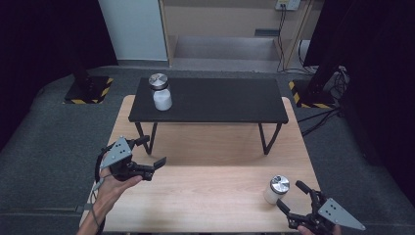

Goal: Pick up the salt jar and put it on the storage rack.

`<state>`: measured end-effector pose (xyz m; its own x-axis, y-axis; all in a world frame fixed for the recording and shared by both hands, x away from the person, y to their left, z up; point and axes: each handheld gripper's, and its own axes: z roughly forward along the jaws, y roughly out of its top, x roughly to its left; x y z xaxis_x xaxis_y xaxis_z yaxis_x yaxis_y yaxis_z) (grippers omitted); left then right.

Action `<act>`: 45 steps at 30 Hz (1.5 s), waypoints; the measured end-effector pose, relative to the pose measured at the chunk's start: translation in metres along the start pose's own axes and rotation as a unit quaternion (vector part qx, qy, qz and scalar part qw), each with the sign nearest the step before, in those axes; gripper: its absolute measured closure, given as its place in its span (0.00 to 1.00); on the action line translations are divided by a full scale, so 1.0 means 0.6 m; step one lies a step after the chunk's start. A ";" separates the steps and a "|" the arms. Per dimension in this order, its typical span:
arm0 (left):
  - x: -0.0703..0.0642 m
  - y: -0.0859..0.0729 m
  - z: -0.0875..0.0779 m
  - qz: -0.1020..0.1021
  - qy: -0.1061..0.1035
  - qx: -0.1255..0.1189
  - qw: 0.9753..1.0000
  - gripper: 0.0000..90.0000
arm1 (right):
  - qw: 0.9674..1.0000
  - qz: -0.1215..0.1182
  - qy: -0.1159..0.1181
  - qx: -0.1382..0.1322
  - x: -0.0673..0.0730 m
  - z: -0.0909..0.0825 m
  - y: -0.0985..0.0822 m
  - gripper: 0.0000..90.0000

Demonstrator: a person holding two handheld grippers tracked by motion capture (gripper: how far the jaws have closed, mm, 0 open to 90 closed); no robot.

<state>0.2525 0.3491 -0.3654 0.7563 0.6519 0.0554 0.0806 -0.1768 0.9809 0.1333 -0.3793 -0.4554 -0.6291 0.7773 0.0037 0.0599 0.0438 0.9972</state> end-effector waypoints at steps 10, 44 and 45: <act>-0.007 -0.040 0.003 0.000 -0.004 -0.008 1.000 0.06 | 1.000 -0.001 -0.001 0.000 0.001 0.000 0.000 0.11; -0.022 -0.110 -0.025 -0.059 0.073 -0.043 0.995 0.03 | 1.000 -0.001 0.003 0.002 -0.002 0.001 0.000 0.11; -0.022 -0.111 -0.027 -0.059 0.074 -0.043 0.995 0.03 | 1.000 -0.001 0.002 0.002 -0.002 0.001 0.000 0.11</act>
<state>0.2268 0.3642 -0.4285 0.6404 0.7669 -0.0407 0.1023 -0.0327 0.9942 0.1344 -0.3796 -0.4557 -0.6330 0.7742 0.0024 0.0625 0.0481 0.9969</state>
